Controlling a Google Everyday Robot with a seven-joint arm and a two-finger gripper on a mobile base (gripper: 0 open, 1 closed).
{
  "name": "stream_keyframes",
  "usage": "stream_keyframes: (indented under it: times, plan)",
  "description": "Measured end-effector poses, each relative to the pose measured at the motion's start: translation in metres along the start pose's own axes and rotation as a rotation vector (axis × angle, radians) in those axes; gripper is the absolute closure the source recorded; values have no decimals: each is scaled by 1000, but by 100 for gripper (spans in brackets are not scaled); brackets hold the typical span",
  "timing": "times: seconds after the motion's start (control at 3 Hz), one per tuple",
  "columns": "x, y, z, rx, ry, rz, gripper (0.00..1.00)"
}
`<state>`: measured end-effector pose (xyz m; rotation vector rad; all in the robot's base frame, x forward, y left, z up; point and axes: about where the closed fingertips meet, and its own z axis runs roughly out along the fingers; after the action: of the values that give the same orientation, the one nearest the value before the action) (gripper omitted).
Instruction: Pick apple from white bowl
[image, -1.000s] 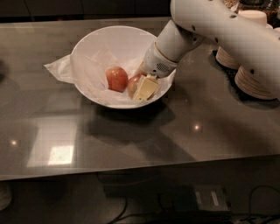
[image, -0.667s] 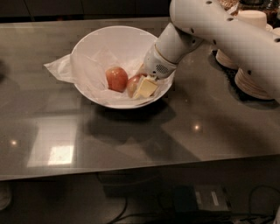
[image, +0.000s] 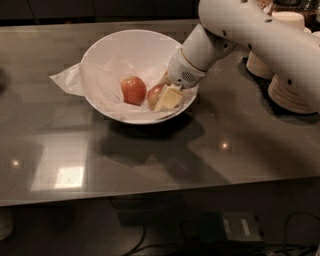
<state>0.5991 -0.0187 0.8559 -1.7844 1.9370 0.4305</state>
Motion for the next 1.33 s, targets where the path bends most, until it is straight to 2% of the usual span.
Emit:
stream_keyframes:
  times: [0.33, 1.0, 1.33]
  plan:
    - [2, -9, -32, 61, -32, 4, 100]
    - [-1, -20, -109, 197, -104, -20, 100]
    - [-11, -22, -139, 241, -128, -56, 100]
